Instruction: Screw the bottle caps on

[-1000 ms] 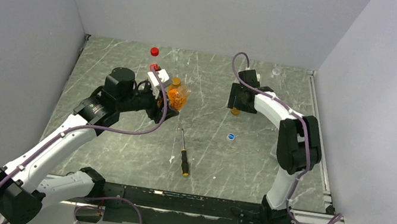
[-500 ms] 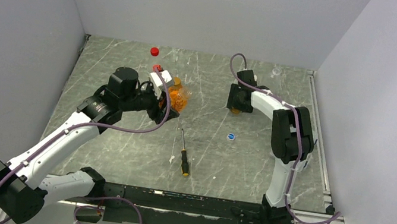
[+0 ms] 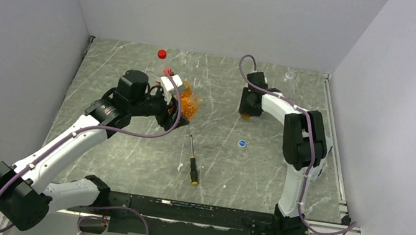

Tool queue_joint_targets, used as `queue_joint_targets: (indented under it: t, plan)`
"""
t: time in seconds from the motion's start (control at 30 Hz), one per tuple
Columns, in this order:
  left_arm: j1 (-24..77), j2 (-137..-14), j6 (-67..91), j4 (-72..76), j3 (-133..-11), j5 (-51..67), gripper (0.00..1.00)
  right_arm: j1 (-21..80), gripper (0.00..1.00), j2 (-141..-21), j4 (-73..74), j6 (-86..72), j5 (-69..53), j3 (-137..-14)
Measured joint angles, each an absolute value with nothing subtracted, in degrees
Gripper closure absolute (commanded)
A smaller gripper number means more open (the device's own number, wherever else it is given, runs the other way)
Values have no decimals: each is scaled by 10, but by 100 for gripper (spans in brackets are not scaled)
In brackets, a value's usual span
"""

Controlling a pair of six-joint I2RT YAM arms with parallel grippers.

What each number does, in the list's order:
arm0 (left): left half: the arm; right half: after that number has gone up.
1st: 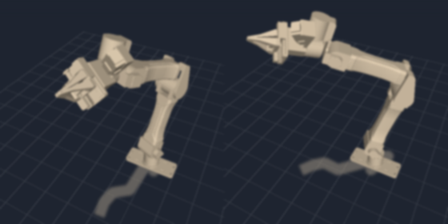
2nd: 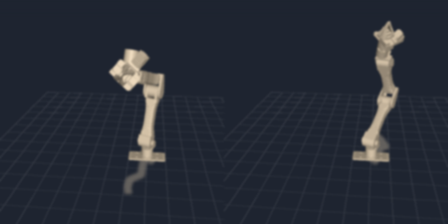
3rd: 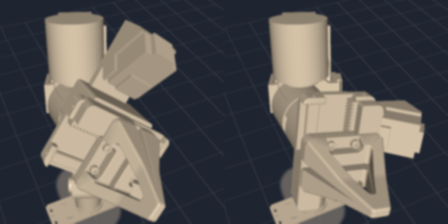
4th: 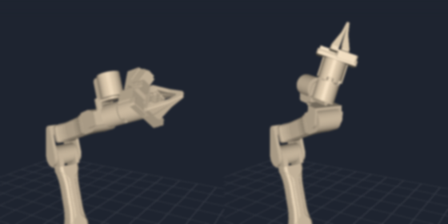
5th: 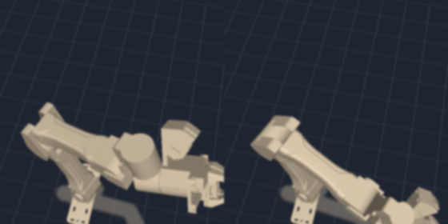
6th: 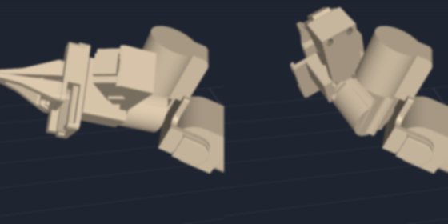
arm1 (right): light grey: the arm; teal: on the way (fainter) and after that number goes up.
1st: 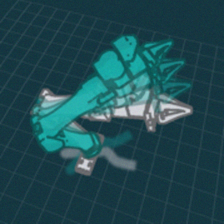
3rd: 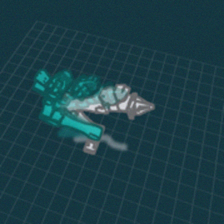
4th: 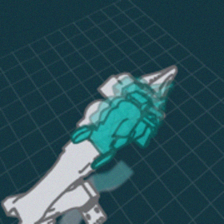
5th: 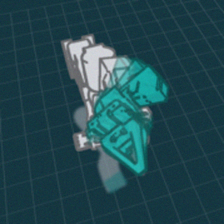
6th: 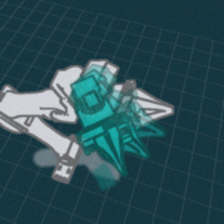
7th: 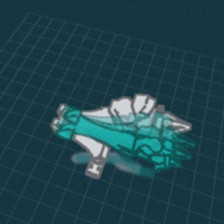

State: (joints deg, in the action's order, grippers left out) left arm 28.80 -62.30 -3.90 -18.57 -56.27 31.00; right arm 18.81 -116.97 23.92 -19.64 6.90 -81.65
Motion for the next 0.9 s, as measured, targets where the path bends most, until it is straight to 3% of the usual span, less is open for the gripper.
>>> queue_joint_targets:
  t: [0.2, 0.6, 0.9]
  plan:
    - [287, -647, -45, -187, -563, 351, 71, 189, 79, -1106, 283, -206, 10, -811]
    - [287, -658, -83, -166, -561, 454, 73, 189, 76, -780, 273, -262, -284, -750]
    - [287, -648, -98, -149, -556, 516, 75, 197, 74, -743, 240, -314, -474, -734]
